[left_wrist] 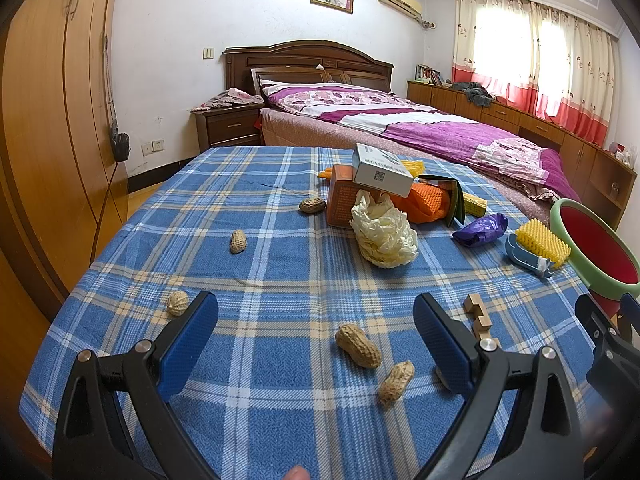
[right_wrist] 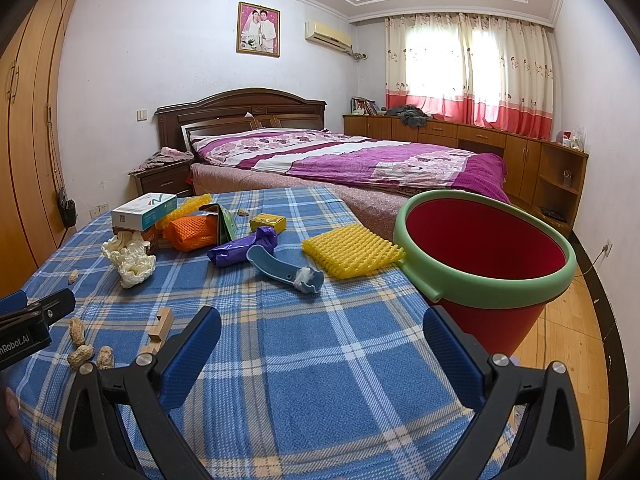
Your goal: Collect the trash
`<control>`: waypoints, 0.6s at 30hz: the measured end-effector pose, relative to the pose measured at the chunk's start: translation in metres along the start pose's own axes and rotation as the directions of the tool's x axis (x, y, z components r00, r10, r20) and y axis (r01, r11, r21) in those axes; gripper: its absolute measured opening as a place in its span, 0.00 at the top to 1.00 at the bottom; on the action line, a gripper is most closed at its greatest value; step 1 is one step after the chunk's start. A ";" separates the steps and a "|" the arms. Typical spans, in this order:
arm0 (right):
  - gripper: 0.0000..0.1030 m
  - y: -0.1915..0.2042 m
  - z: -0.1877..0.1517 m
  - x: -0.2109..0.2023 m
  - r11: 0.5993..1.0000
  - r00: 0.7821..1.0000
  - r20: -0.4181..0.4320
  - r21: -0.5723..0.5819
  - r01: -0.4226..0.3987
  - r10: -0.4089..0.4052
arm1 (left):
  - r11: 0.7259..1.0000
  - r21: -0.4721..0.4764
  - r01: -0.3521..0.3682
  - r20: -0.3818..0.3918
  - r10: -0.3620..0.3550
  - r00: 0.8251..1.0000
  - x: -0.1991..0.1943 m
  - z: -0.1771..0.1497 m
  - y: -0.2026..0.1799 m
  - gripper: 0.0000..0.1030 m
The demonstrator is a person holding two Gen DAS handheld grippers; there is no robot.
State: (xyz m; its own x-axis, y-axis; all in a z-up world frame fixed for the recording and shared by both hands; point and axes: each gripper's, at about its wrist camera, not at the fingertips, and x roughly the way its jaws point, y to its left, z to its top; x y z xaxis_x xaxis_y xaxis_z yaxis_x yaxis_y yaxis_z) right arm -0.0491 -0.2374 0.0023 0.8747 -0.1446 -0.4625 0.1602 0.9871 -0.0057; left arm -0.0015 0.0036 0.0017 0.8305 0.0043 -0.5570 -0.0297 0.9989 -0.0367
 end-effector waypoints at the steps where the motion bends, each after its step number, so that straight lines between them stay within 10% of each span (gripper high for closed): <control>1: 0.00 0.000 0.000 0.000 1.000 1.000 0.000 0.000 0.000 0.000 | 1.000 0.000 0.000 0.000 0.000 1.000 0.000 0.000 0.000 0.05; 18: 0.00 -0.002 0.000 0.000 1.000 1.000 0.001 0.005 -0.002 0.002 | 1.000 -0.001 0.000 0.000 0.000 1.000 0.000 0.000 0.000 0.05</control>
State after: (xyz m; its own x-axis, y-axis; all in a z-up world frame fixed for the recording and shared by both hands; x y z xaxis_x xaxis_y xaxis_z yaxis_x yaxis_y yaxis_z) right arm -0.0494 -0.2392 0.0023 0.8753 -0.1427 -0.4621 0.1606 0.9870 -0.0005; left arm -0.0014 0.0034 0.0015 0.8304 0.0040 -0.5571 -0.0303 0.9988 -0.0379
